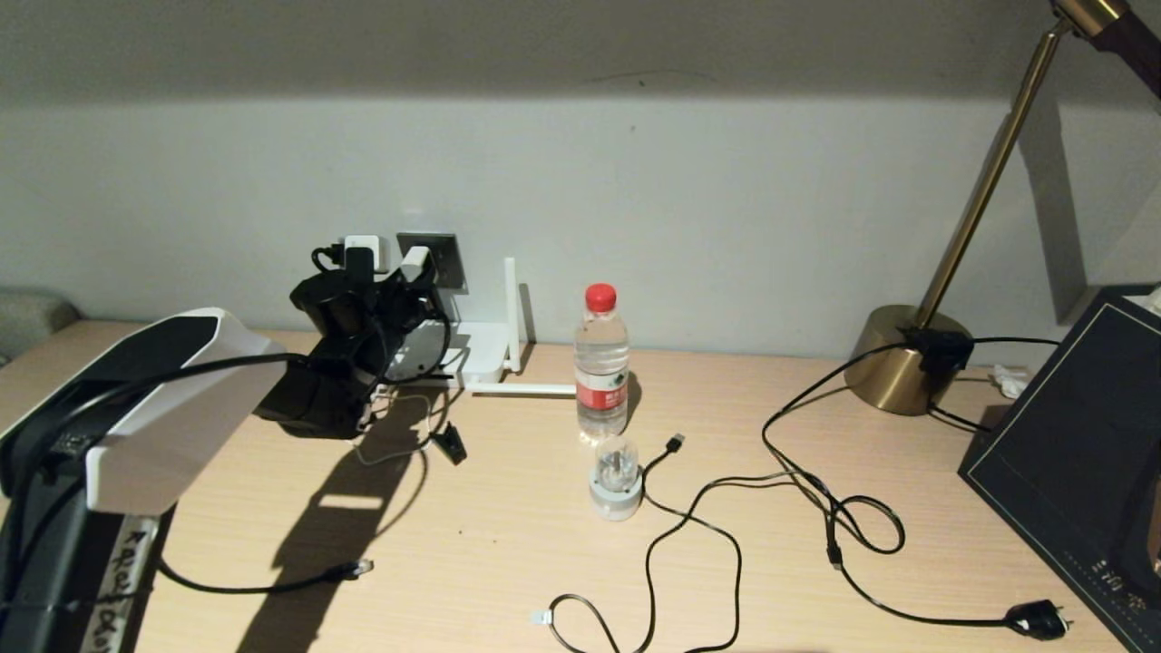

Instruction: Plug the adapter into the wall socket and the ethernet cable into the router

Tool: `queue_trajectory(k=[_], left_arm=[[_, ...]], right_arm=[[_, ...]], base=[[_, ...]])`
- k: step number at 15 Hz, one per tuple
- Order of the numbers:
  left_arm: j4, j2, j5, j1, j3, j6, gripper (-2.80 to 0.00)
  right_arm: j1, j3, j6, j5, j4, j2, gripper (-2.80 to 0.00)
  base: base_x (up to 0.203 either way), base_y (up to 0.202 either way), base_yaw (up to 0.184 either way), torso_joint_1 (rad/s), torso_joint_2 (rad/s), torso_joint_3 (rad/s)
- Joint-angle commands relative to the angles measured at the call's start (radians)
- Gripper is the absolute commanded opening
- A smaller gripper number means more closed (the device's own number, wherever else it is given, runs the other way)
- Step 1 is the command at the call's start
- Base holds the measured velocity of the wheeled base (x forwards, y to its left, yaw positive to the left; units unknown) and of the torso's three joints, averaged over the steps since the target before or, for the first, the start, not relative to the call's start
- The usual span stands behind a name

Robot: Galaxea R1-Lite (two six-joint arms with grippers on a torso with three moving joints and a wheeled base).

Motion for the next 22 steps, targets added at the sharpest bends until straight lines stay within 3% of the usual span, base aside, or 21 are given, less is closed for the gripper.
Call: queue_trajectory(k=[1,4,22], left_arm=[[0.001,0.013,-0.002,0.008,0.002,0.003,-2.80],[-0.003,0.031,-0.027,0.034,0.003,0.033,-2.80],[0.053,0.031,-0.024,0.023,-0.070,0.034,-2.80]], right_arm=[[0.000,0.035,0.000,0.000,-0.001,0.002,-2.80],[0.000,0.035,0.000,0.000,-0.001,0.002,-2.80],[0.000,0.035,0.000,0.000,-0.001,0.002,-2.80]], base=[[0.000,0.000,0.000,0.000,0.00,0.000],[0.000,0.000,0.000,0.000,0.00,0.000],[0.000,0.000,0.000,0.000,0.00,0.000]])
